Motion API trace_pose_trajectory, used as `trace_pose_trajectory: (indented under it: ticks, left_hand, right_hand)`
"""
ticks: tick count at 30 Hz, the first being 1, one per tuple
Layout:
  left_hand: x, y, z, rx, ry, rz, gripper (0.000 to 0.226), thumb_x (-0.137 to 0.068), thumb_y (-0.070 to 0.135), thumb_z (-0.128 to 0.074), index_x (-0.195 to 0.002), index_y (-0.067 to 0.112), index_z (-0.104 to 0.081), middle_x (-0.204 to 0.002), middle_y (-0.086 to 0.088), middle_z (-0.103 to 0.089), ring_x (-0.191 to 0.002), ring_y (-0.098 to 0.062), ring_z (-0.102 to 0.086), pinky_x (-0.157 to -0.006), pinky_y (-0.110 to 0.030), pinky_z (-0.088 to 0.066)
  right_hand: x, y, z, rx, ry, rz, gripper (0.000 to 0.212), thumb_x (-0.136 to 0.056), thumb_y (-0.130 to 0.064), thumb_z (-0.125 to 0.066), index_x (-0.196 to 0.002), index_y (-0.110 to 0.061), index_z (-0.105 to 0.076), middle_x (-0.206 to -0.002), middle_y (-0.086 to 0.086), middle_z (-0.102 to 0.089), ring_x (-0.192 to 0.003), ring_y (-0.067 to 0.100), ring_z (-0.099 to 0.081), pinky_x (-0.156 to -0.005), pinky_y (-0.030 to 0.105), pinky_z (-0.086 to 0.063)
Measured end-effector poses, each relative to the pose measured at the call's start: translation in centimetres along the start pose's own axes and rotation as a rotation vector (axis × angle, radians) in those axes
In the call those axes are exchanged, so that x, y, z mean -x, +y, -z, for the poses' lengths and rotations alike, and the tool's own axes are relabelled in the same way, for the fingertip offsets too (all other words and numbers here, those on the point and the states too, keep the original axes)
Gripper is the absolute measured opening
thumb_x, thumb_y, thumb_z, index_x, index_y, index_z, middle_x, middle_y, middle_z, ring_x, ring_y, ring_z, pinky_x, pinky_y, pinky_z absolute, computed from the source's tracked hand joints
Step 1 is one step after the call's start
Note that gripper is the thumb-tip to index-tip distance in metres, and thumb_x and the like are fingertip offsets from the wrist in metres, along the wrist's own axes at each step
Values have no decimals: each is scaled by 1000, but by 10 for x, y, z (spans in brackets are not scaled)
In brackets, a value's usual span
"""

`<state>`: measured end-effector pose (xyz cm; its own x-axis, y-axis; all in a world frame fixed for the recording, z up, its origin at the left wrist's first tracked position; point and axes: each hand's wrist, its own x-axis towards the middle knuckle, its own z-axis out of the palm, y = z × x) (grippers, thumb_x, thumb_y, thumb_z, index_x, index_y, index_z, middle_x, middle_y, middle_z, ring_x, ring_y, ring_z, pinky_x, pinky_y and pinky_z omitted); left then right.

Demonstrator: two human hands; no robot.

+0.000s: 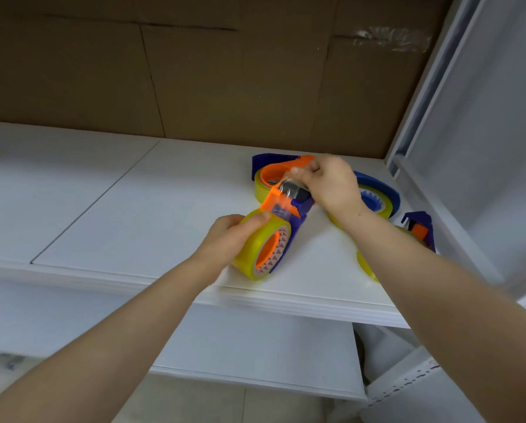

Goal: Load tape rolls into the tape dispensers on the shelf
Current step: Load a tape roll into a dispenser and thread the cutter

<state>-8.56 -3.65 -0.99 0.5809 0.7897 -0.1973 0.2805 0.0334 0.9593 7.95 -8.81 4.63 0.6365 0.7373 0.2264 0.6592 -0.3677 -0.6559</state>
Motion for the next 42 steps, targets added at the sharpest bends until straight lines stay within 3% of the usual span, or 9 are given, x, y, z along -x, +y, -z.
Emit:
trace_pose_trajectory:
  ticks: [1,4,8,11,15,23,28,42]
  left_hand:
    - [1,5,-2,-72,54,-23,50,-81,50,-62,-116,15,-58,-118,-7,-63,-92,-15,-61,-73,-26,-49]
    - [2,17,-13,-396,192,-149,87,-67,59,-64,-139,23,-32,-135,-2,-44,-115,-21,-52,-85,-33,-47]
    - [-2,31,-27,-665,237,-282,84,-62,69,-66,-125,21,-39,-118,-2,-53,-105,-23,-57,-72,-32,-45]
    - [-12,32,-30,-660,289,-312,77,-64,73,-60,-118,20,-46,-112,-2,-59,-101,-23,-59,-68,-33,-47]
    - [-15,30,-34,-681,315,-369,75,-69,72,-57,-127,27,-40,-116,-3,-59,-105,-26,-58,-77,-38,-53]
    - [-28,28,-35,-684,290,-369,71,-66,74,-56,-119,28,-47,-110,2,-64,-98,-22,-61,-76,-39,-56]
    - [-29,30,-38,-688,265,-354,68,-64,74,-59,-113,28,-49,-107,2,-64,-95,-21,-61,-76,-38,-55]
    - [-34,32,-40,-689,248,-344,68,-64,74,-59,-114,29,-48,-108,2,-63,-96,-21,-61,-78,-40,-55]
  right_hand:
    - [0,-4,1,15,16,17,30,-88,-40,-59,-78,-13,-57,-81,10,-64,-79,27,-61,-65,38,-48]
    - [0,-12,5,40,50,54,26,-87,-42,-60,-81,-16,-58,-81,5,-60,-81,23,-58,-63,32,-41]
    - [3,-22,4,133,50,77,31,-88,-45,-57,-97,-16,-62,-88,1,-60,-82,18,-56,-53,25,-36]
    - [9,-28,7,189,88,124,28,-91,-43,-54,-97,-16,-58,-87,1,-58,-82,18,-55,-53,25,-34]
    - [16,-32,14,256,82,164,31,-92,-42,-52,-100,-12,-57,-89,4,-57,-80,19,-53,-58,29,-36]
    - [22,-29,19,279,67,225,32,-96,-36,-47,-104,-6,-54,-91,8,-57,-79,21,-53,-63,31,-38]
    - [17,-29,23,379,53,235,28,-96,-31,-48,-107,-5,-52,-97,12,-63,-87,29,-61,-65,36,-48]
    - [12,-16,33,473,130,280,27,-96,-33,-47,-101,-8,-55,-89,11,-67,-86,29,-60,-58,29,-36]
